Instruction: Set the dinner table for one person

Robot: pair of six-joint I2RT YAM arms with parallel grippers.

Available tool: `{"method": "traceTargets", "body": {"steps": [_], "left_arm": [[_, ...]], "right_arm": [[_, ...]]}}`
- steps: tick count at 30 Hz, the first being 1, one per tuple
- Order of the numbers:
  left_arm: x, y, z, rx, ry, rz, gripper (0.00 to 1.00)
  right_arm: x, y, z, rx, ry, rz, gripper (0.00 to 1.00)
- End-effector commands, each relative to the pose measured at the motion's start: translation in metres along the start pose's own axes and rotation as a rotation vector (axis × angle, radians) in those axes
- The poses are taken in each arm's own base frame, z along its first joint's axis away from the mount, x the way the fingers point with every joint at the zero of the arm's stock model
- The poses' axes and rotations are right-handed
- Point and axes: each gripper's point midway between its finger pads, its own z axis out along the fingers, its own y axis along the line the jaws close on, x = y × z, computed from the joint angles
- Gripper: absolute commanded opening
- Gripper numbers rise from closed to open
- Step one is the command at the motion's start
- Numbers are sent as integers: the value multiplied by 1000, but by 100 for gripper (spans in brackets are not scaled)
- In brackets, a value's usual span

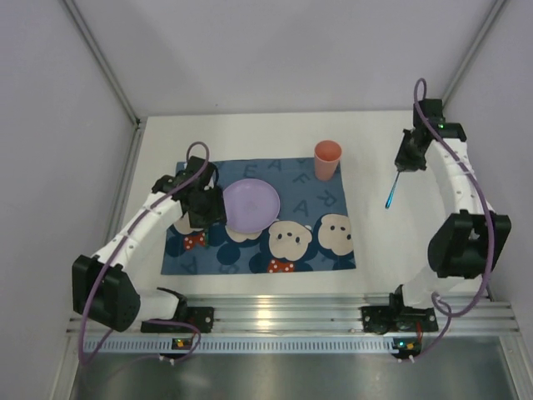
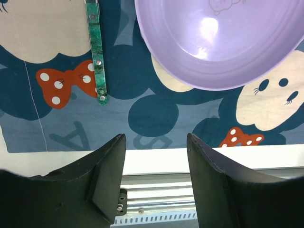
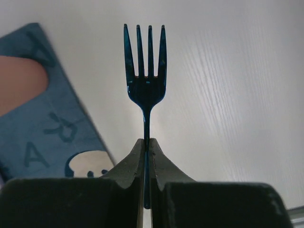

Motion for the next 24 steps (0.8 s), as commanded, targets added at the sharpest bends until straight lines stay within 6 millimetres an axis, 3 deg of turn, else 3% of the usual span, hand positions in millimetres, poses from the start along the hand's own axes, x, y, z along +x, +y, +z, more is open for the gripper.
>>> {"method": "traceTargets", "body": {"steps": [1, 5, 6, 8, 9, 10, 12, 15, 18, 20, 24], "left_arm": [[-15, -7, -16, 22, -65, -1, 59], [-23, -7, -31, 35, -129, -24, 60], [-25, -8, -34, 39, -141, -29, 60], [-30, -8, -41, 47, -178, -45, 61], [-32, -8, -44, 52, -193, -51, 61], [-34, -9, -48, 57, -207, -55, 61], [-39, -10, -59, 74, -251, -71, 63], [-49, -8, -81, 93, -348, -101, 65], [-61, -6, -110, 132, -485, -124, 73], [-63, -2, -129, 150, -556, -130, 78], [-62, 8, -143, 136, -616, -143, 93]], "right_arm": [[-15, 27, -84, -84, -164, -4, 0], [0, 102, -144, -380, -237, -82, 0], [21, 133, -158, -484, -207, -118, 0], [34, 163, -182, -604, -234, -151, 0], [54, 186, -193, -659, -220, -190, 0], [62, 198, -192, -686, -224, -209, 0], [88, 214, -180, -704, -156, -221, 0], [111, 235, -155, -749, -56, -204, 0], [132, 246, -115, -716, 43, -194, 0], [139, 249, -88, -662, 83, -196, 0], [147, 263, -46, -601, 144, -218, 0]]}}
